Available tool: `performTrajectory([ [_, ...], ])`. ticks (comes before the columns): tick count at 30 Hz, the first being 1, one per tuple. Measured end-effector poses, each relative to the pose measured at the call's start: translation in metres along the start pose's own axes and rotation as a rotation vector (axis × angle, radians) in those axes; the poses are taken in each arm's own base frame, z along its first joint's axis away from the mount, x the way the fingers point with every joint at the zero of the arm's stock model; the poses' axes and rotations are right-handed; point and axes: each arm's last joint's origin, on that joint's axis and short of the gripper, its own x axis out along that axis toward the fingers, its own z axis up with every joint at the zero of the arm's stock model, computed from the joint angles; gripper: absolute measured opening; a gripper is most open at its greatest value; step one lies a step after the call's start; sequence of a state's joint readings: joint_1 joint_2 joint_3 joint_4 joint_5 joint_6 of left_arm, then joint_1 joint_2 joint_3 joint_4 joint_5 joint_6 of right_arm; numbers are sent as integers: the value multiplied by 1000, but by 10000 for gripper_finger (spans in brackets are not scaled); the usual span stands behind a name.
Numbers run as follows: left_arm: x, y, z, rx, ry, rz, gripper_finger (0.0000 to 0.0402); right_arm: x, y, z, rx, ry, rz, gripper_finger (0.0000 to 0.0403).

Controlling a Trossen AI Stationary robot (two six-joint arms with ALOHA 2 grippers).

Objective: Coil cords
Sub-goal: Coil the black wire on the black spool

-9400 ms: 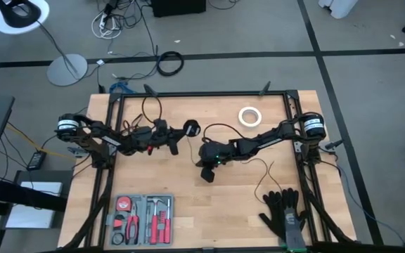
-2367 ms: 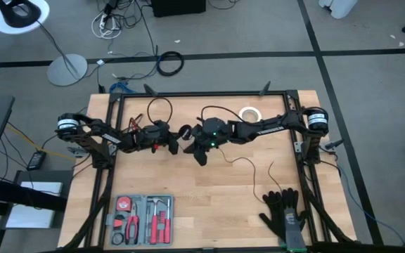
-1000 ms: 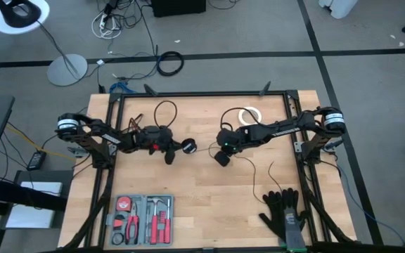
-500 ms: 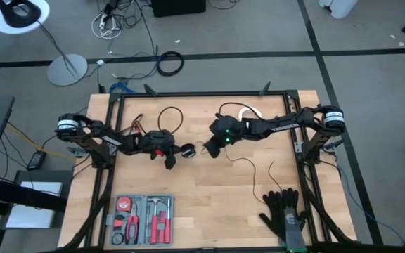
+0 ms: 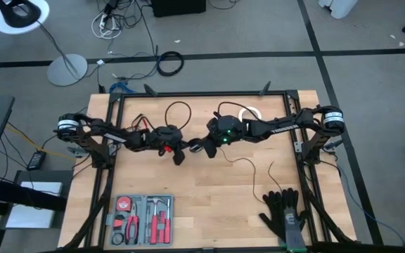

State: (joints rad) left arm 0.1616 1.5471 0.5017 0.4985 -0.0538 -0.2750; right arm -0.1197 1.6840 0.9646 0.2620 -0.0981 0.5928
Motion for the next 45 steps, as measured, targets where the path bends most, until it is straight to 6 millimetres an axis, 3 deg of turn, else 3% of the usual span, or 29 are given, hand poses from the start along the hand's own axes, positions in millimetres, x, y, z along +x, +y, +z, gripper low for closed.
performTrajectory([
  [12,6,-10,44,-53,-119,38,0,0,-5,-4,-24,18,-92,0],
  [26,4,-14,60,-152,-248,-13,0,-2,-10,-15,-53,91,-213,0],
  [34,4,-14,52,-165,-213,-63,0,-3,-10,-24,-104,173,-242,12],
  [40,1,-6,32,-213,-202,-44,0,-2,-2,-33,-166,149,-283,54],
  [45,-5,1,15,-265,-237,-47,0,-3,-3,-53,-183,68,-290,90],
])
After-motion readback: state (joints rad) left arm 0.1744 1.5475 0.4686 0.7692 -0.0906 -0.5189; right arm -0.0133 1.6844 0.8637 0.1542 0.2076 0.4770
